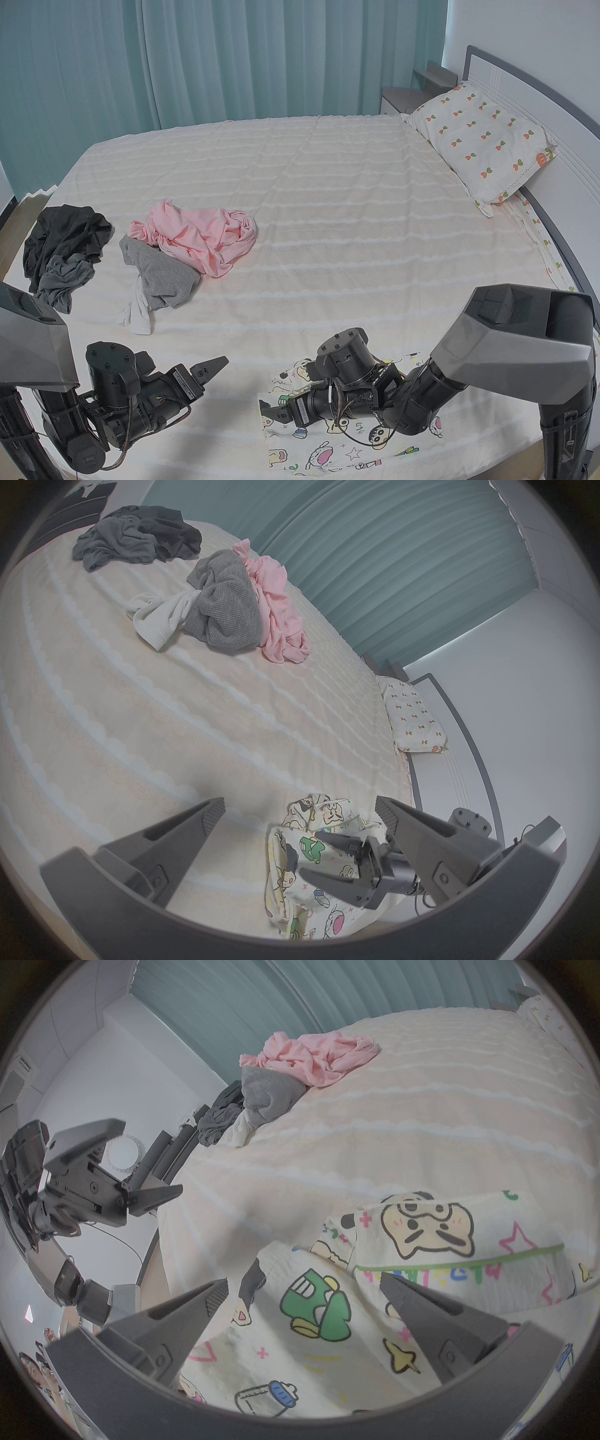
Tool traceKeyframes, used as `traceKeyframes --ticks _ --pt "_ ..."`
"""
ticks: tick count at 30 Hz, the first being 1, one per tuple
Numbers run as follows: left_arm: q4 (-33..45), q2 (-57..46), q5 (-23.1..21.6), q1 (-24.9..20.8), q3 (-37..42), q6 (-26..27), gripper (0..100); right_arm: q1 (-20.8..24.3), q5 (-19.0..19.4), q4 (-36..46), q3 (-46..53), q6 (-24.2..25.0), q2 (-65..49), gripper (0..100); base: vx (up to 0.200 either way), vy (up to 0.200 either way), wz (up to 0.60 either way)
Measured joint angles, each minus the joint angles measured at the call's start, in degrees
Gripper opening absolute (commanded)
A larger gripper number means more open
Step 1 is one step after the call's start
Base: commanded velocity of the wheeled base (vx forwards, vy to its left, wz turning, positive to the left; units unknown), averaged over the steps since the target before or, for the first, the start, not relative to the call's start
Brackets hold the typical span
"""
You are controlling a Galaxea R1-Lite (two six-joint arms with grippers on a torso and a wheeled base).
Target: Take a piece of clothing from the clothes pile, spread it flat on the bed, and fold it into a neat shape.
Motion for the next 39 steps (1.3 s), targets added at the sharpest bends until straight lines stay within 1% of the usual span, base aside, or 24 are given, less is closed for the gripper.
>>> traceKeyframes --ticks 6,15,19,21,24,27,31,37,38,39 --pt "0.0 0.0 0.0 0.0 0.0 0.0 100 0.2 -0.4 -0.8 0.5 -0.8 -1.7 100 0.0 0.0 0.0" --pt "0.0 0.0 0.0 0.0 0.0 0.0 100 -0.4 -3.4 -0.8 2.6 -7.9 -5.8 100 0.0 0.0 0.0" --pt "0.0 0.0 0.1 0.0 0.0 0.0 100 -2.5 -3.6 -0.7 4.8 -11.5 -6.8 100 0.0 0.0 0.0" --pt "0.0 0.0 0.1 0.0 0.0 0.0 100 -4.4 -3.3 -0.7 5.9 -14.0 -7.1 100 0.0 0.0 0.0" --pt "0.0 0.0 0.1 0.0 0.0 0.0 100 -7.4 -2.0 -0.6 7.2 -18.1 -7.3 100 0.0 0.0 0.0" --pt "0.0 0.0 0.1 0.0 0.0 0.0 100 -10.8 1.5 -0.3 8.3 -22.4 -7.5 100 0.0 0.0 0.0" --pt "0.0 0.0 0.1 0.0 0.0 0.0 100 -12.7 4.9 0.5 9.2 -24.3 -7.6 100 0.0 0.0 0.0" --pt "0.0 0.0 0.1 0.0 0.0 0.0 100 -12.2 5.8 0.7 9.3 -25.0 -7.4 100 0.0 0.0 0.0" --pt "0.0 0.0 0.1 0.0 0.0 0.0 100 -12.0 5.8 0.7 9.3 -25.2 -7.4 0 0.0 0.0 0.0" --pt "0.0 0.0 0.1 0.0 0.0 0.0 100 -11.8 5.8 0.7 9.3 -25.6 -7.3 0 0.0 0.0 0.0"
